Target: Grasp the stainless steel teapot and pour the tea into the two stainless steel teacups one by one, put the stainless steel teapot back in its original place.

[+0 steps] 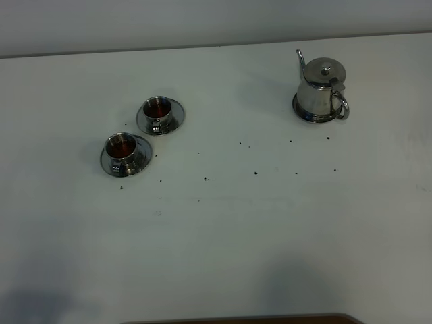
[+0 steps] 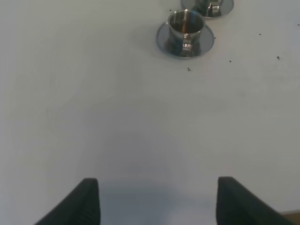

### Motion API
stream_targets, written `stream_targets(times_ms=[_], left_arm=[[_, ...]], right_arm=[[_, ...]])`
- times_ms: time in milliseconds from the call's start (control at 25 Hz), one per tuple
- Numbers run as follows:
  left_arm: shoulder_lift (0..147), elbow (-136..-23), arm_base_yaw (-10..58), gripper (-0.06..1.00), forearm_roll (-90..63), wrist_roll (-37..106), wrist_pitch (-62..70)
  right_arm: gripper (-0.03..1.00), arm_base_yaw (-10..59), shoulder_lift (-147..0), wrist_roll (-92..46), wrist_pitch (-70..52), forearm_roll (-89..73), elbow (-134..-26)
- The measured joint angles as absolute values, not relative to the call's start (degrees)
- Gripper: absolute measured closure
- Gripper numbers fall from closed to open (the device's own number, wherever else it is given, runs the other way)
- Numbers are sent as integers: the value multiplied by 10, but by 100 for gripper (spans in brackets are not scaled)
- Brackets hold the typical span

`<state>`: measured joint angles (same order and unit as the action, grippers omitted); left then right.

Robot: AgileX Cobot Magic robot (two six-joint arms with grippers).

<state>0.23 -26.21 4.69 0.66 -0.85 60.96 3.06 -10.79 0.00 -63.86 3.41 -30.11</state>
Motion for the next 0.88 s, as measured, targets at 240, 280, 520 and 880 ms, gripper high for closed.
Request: stream_targets(times_ms=[240, 280, 520, 880], left_arm=[[2, -262, 47, 36, 7, -8, 610], [2, -262, 47, 36, 7, -8, 610], [2, -262, 47, 36, 7, -8, 610], [2, -262, 47, 36, 7, -8, 610]], right_arm=[[55, 26, -48, 0, -639, 34, -301], [55, 26, -40, 0, -639, 34, -301], [56, 26, 2, 0, -639, 34, -301], [56, 25, 3, 0, -639, 32, -301]])
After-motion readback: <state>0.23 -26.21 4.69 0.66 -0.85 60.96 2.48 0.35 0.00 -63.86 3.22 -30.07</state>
